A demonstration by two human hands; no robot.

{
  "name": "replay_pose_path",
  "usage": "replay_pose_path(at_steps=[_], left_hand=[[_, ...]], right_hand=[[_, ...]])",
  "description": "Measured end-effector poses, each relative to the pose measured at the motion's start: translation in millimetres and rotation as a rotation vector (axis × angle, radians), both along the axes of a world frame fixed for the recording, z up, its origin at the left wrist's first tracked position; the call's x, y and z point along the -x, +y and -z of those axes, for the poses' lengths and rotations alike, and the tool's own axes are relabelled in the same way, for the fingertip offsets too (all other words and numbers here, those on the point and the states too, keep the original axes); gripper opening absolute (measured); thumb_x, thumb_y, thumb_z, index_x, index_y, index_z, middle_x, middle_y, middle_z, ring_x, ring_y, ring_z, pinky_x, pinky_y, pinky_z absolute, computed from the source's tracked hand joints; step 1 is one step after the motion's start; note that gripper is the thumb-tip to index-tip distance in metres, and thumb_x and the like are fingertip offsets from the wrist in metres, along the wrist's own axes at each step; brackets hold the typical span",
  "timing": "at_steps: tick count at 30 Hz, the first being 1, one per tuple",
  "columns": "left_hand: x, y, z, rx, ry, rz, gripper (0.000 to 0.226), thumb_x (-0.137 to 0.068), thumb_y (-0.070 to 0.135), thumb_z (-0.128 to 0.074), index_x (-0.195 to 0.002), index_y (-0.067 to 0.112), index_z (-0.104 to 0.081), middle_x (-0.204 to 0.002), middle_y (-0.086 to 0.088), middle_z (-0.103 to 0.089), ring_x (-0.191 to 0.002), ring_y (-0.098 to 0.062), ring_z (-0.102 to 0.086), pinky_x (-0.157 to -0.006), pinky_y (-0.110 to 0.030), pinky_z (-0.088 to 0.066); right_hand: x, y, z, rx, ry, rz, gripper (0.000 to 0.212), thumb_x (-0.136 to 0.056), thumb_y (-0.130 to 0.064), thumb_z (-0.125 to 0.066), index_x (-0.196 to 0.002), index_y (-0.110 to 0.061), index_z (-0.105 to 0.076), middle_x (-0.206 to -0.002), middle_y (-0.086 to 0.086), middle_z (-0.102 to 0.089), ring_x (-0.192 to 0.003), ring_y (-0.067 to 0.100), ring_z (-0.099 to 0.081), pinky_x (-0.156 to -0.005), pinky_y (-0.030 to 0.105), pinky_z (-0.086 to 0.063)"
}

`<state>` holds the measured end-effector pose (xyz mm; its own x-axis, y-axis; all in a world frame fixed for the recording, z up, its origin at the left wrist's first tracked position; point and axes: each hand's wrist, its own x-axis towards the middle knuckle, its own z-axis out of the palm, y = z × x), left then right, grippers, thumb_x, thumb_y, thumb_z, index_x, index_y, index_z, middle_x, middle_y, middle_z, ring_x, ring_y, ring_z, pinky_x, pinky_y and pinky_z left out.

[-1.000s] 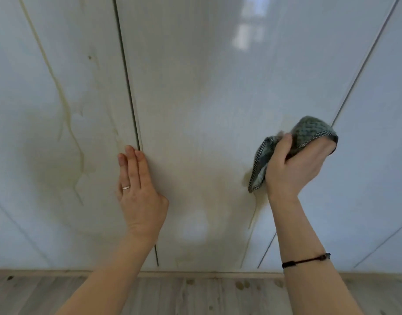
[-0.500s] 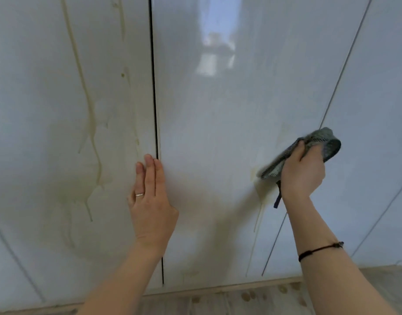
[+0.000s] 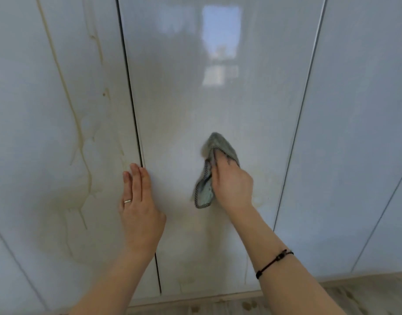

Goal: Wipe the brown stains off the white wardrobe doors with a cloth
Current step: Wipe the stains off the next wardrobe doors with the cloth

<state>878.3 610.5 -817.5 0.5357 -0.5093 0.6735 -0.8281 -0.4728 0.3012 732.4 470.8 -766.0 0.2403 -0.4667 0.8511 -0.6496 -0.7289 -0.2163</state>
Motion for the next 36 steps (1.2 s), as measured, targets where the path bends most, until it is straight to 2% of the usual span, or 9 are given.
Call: replay_pose_path(at_steps=[2, 5, 11, 15, 19, 22, 29, 34, 36], left_hand=[[-2.4, -0.7, 1.2, -0.013, -0.018, -0.007, 0.093, -0.069, -0.002, -0.045, -0.158, 0.006, -0.020, -0.168, -0.008, -0.010, -0.155, -0.025, -0.010, -0.095, -0.046, -0.044], [-4.7, -1.6, 2.6, -0.010, -0.015, -0.016, 0.097, -0.069, -0.004, -0.054, -0.158, 0.006, -0.018, -0.168, -0.006, -0.008, -0.155, -0.024, -0.010, -0.093, -0.047, -0.045], [-5.9, -0.6, 3.3, 0.000, -0.013, 0.000, 0.102, -0.067, -0.005, -0.060, -0.159, 0.007, -0.017, -0.168, -0.006, -0.007, -0.154, -0.025, -0.011, -0.094, -0.049, -0.045], [-4.1, -0.5, 4.1, 0.012, -0.005, -0.004, 0.106, -0.064, -0.006, -0.060, -0.159, 0.008, -0.016, -0.168, -0.004, -0.006, -0.155, -0.024, -0.009, -0.096, -0.048, -0.045], [-5.0, 0.7, 3.4, 0.014, 0.000, -0.002, 0.111, -0.062, -0.006, -0.062, -0.160, 0.010, -0.013, -0.169, -0.002, -0.002, -0.155, -0.021, -0.007, -0.101, -0.045, -0.044], [-6.2, 0.8, 5.2, -0.004, -0.021, -0.002, 0.109, -0.063, -0.004, -0.059, -0.160, 0.009, -0.012, -0.169, -0.003, -0.001, -0.155, -0.022, -0.006, -0.095, -0.047, -0.046], [-1.1, -2.3, 3.1, -0.006, -0.024, -0.017, 0.101, -0.067, -0.003, -0.056, -0.159, 0.006, -0.014, -0.168, -0.007, -0.004, -0.155, -0.026, -0.008, -0.096, -0.050, -0.045], [2.6, -3.3, 2.3, -0.012, -0.002, -0.033, 0.104, -0.066, -0.003, -0.061, -0.159, 0.004, -0.014, -0.168, -0.008, -0.003, -0.155, -0.028, -0.008, -0.098, -0.051, -0.043], [4.9, -3.5, 2.0, -0.013, 0.009, -0.041, 0.105, -0.066, -0.003, -0.060, -0.159, 0.004, -0.012, -0.168, -0.008, -0.002, -0.155, -0.028, -0.007, -0.099, -0.050, -0.042]], right_hand=[[30.2, -31.7, -1.1, -0.144, -0.165, 0.117, 0.028, -0.100, -0.037, -0.042, -0.125, -0.025, -0.048, -0.097, 0.009, -0.068, -0.069, 0.034, -0.067, -0.057, 0.036, -0.046], [72.7, -59.2, 29.6, -0.356, -0.447, 0.262, 0.028, -0.105, -0.040, -0.037, -0.095, -0.014, -0.043, -0.076, 0.009, -0.058, -0.070, 0.038, -0.064, -0.060, 0.035, -0.040], [65.0, -38.2, 64.2, -0.493, -0.425, 0.201, 0.032, -0.105, -0.037, -0.041, -0.087, -0.010, -0.044, -0.064, 0.007, -0.051, -0.060, 0.036, -0.062, -0.052, 0.031, -0.037], [3.6, 2.4, 45.5, -0.198, -0.104, -0.062, 0.048, -0.099, -0.045, -0.046, -0.118, -0.002, -0.059, -0.069, 0.014, -0.066, -0.053, 0.034, -0.063, -0.045, 0.034, -0.046], [-23.5, 23.6, 65.2, 0.132, 0.199, -0.201, 0.028, -0.094, -0.039, -0.050, -0.102, -0.017, -0.067, -0.066, -0.002, -0.066, -0.050, 0.022, -0.062, -0.041, 0.025, -0.040], [3.1, -7.1, 69.7, 0.150, 0.088, -0.016, 0.013, -0.093, -0.024, -0.060, -0.104, -0.016, -0.059, -0.061, -0.001, -0.062, -0.041, 0.020, -0.054, -0.035, 0.023, -0.035], [89.1, -46.0, 113.5, -0.482, -0.297, 0.341, 0.036, -0.106, -0.030, -0.037, -0.087, -0.002, -0.050, -0.066, 0.018, -0.058, -0.053, 0.034, -0.058, -0.047, 0.038, -0.045], [63.7, -40.2, 59.9, -0.426, -0.486, 0.199, 0.023, -0.105, -0.027, -0.043, -0.086, -0.014, -0.039, -0.058, -0.005, -0.042, -0.054, 0.031, -0.059, -0.045, 0.025, -0.024], [46.5, -37.0, 26.3, -0.267, -0.491, 0.108, 0.017, -0.104, -0.034, -0.042, -0.100, -0.017, -0.045, -0.071, 0.001, -0.056, -0.061, 0.029, -0.061, -0.051, 0.024, -0.033]])
